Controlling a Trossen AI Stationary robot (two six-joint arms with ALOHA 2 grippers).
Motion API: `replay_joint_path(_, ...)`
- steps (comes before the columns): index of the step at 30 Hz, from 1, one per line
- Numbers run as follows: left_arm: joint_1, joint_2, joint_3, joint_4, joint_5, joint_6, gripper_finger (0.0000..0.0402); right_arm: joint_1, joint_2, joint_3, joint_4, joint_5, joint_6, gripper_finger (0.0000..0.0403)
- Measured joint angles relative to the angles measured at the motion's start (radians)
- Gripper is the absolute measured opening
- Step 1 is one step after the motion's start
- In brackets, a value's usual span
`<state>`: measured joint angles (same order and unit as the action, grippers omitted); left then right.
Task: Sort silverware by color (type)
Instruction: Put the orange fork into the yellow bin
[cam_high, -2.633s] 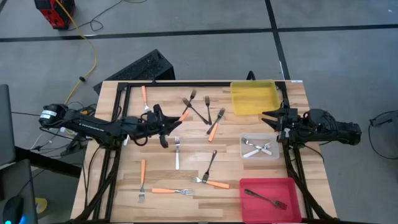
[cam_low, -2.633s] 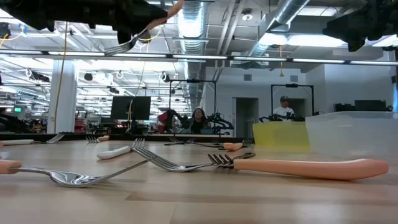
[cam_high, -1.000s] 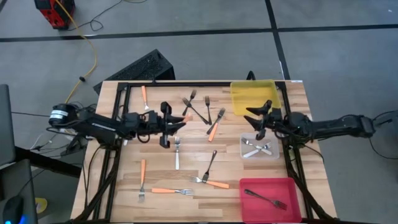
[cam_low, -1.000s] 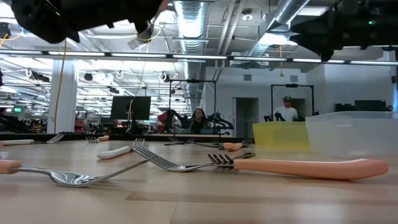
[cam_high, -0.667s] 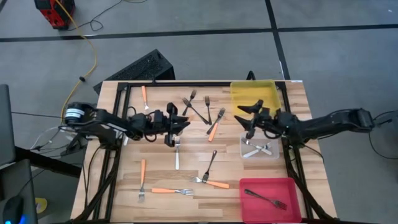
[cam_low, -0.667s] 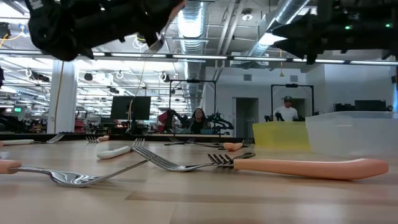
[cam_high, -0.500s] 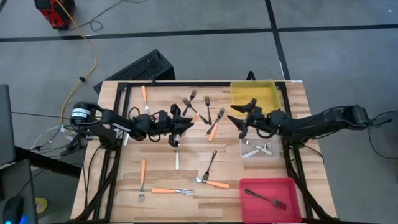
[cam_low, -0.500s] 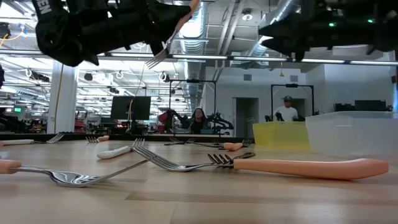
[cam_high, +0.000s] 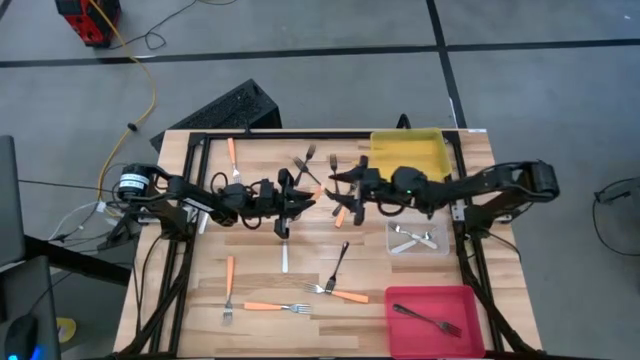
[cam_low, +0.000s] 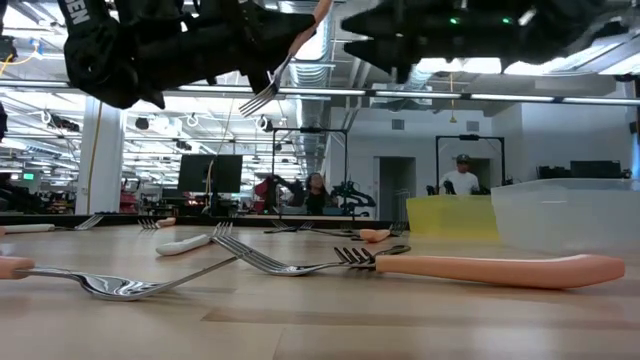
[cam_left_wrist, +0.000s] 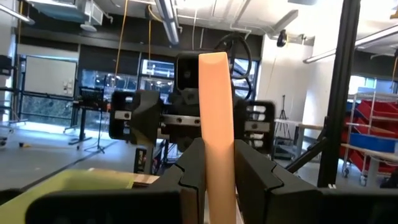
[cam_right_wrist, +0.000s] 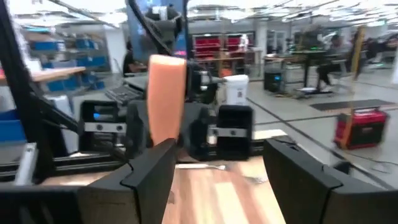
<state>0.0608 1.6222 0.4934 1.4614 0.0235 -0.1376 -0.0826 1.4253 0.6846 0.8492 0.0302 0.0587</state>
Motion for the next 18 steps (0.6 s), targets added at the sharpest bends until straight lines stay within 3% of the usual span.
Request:
replay_joint_path(8,0.0,0.0,0.0,0.002,0.0,0.021,0.0042,0.003,0.07,0.077,-0.035,-0.099,-0.007,0.0287)
replay_joint_path(18,0.0,0.0,0.0,-0.012,-0.009,0.044,0.0042,0.001,0.068,0.107,-0.006,-0.123,-0.007,0.0317)
